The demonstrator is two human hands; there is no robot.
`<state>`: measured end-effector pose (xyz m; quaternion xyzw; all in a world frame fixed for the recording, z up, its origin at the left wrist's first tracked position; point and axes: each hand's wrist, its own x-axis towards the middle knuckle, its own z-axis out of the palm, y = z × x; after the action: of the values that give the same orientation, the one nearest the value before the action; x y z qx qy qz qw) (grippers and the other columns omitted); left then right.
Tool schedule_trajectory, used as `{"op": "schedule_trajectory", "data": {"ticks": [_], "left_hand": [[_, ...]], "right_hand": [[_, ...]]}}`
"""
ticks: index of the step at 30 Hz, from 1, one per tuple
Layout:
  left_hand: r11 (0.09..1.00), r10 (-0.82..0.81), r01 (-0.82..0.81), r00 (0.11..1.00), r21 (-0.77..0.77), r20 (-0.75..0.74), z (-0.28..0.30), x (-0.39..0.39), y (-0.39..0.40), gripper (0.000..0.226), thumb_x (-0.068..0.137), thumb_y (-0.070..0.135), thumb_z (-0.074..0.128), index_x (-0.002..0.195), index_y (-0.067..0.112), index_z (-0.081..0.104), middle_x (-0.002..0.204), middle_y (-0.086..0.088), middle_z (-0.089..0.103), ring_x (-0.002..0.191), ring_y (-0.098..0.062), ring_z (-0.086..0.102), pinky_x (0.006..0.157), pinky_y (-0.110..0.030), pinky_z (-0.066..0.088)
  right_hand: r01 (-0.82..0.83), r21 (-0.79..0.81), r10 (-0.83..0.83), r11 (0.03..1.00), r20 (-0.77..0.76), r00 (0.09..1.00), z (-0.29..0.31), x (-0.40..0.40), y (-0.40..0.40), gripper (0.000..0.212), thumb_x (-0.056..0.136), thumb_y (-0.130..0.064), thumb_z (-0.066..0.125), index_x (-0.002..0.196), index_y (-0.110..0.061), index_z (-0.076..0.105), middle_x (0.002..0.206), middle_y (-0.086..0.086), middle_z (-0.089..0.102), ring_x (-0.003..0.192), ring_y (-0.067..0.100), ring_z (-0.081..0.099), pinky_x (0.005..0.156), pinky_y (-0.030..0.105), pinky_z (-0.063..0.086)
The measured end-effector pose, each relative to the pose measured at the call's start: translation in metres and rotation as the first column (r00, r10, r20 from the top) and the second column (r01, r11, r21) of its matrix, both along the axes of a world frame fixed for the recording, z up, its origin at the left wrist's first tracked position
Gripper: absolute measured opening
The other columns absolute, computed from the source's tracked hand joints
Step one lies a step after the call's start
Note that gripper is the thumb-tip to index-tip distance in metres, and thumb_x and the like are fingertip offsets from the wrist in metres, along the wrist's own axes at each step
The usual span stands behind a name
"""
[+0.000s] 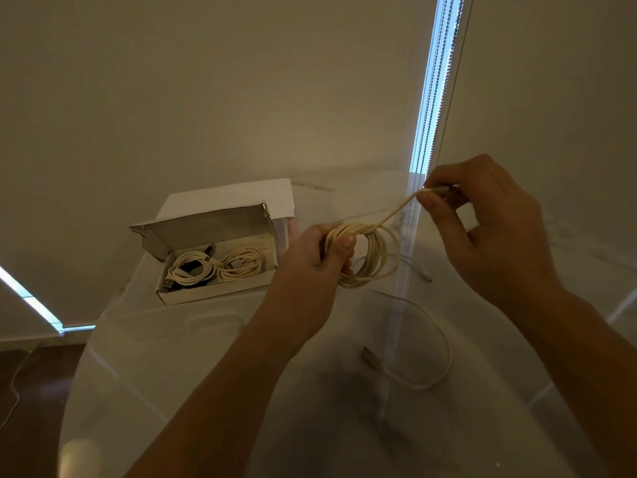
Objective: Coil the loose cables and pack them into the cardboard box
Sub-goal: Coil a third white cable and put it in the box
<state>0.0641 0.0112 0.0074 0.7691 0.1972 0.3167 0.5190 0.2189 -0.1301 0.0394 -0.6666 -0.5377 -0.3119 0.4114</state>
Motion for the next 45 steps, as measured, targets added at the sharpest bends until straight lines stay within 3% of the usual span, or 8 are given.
{"op": "schedule_trajectory", "data": {"ticks": [6,13,24,29,32,38,42,45], "left_hand": [[1.0,-0.001,-0.002,0.994,0.022,0.105,0.002,0.002,-0.007,0.021,0.1,0.028,0.055,0.12,0.021,0.057,0.088,0.0,0.068,0.074,-0.005,0.065,0.069,-0.019,0.053],[0.994,-0.065,0.055,0.993,0.096,0.1,0.007,0.001,-0.011,0.028,0.101,0.026,0.054,0.129,0.022,0.054,0.094,0.002,0.068,0.082,0.0,0.066,0.069,-0.011,0.05],[0.991,0.035,-0.053,0.989,0.123,0.146,0.0,0.001,-0.005,0.029,0.101,0.025,0.055,0.13,0.024,0.059,0.104,0.003,0.068,0.092,-0.008,0.066,0.075,-0.015,0.051],[0.983,0.158,-0.176,0.951,0.044,0.266,0.002,0.001,0.001,0.025,0.1,0.02,0.057,0.125,0.024,0.063,0.1,0.004,0.071,0.082,-0.006,0.069,0.076,-0.019,0.054],[0.984,0.174,-0.172,0.932,-0.035,0.317,0.004,0.001,-0.001,0.025,0.1,0.018,0.059,0.124,0.023,0.064,0.102,0.004,0.072,0.08,-0.006,0.069,0.076,-0.022,0.055],[0.971,0.153,-0.065,0.91,-0.231,0.385,0.002,0.002,-0.002,0.024,0.097,0.017,0.06,0.119,0.027,0.068,0.105,-0.002,0.073,0.09,-0.014,0.07,0.082,-0.03,0.055],[0.924,0.117,0.058,0.898,-0.377,0.425,-0.001,0.006,-0.007,0.034,0.088,0.022,0.064,0.121,0.02,0.069,0.114,-0.01,0.071,0.099,-0.014,0.069,0.085,-0.026,0.054],[0.903,0.092,0.107,0.899,-0.416,0.429,-0.003,0.008,-0.01,0.036,0.087,0.021,0.063,0.122,0.02,0.068,0.117,-0.01,0.071,0.101,-0.015,0.069,0.084,-0.024,0.054]], "right_hand": [[0.054,0.044,-0.053,0.998,-0.024,0.998,0.002,0.0,-0.003,0.013,0.098,-0.018,0.06,0.102,-0.006,0.062,0.096,0.003,0.058,0.078,0.016,0.055,0.073,0.011,0.038],[0.137,0.047,-0.136,0.989,-0.029,0.99,0.005,0.011,-0.009,0.015,0.099,-0.022,0.059,0.104,-0.008,0.063,0.099,0.004,0.061,0.077,0.014,0.054,0.071,0.011,0.037],[0.153,-0.011,-0.151,0.988,-0.249,0.957,0.007,0.016,-0.008,0.009,0.094,-0.026,0.063,0.097,-0.017,0.062,0.097,-0.001,0.06,0.074,0.009,0.055,0.067,0.004,0.038],[0.111,-0.143,-0.145,0.984,-0.255,0.956,-0.001,0.013,-0.002,0.005,0.091,-0.026,0.065,0.095,-0.023,0.064,0.088,-0.006,0.058,0.076,0.007,0.055,0.068,0.022,0.045],[0.078,-0.227,-0.138,0.971,-0.262,0.955,-0.005,0.009,0.003,0.018,0.092,-0.031,0.061,0.109,-0.032,0.067,0.086,-0.011,0.059,0.078,0.005,0.053,0.067,0.019,0.039],[0.101,-0.352,-0.167,0.931,-0.161,0.973,-0.017,-0.004,0.014,0.01,0.092,-0.028,0.063,0.101,-0.029,0.068,0.089,-0.009,0.064,0.084,0.013,0.056,0.065,0.017,0.034],[-0.017,-0.307,-0.082,0.951,-0.307,0.948,-0.023,-0.012,0.02,0.008,0.09,-0.024,0.065,0.097,-0.027,0.066,0.09,-0.011,0.063,0.078,0.005,0.058,0.069,0.018,0.048],[-0.205,-0.212,0.056,0.956,-0.551,0.832,-0.025,-0.018,0.024,0.006,0.091,-0.02,0.067,0.095,-0.024,0.064,0.078,-0.008,0.069,0.075,0.007,0.066,0.072,0.019,0.055]]}}
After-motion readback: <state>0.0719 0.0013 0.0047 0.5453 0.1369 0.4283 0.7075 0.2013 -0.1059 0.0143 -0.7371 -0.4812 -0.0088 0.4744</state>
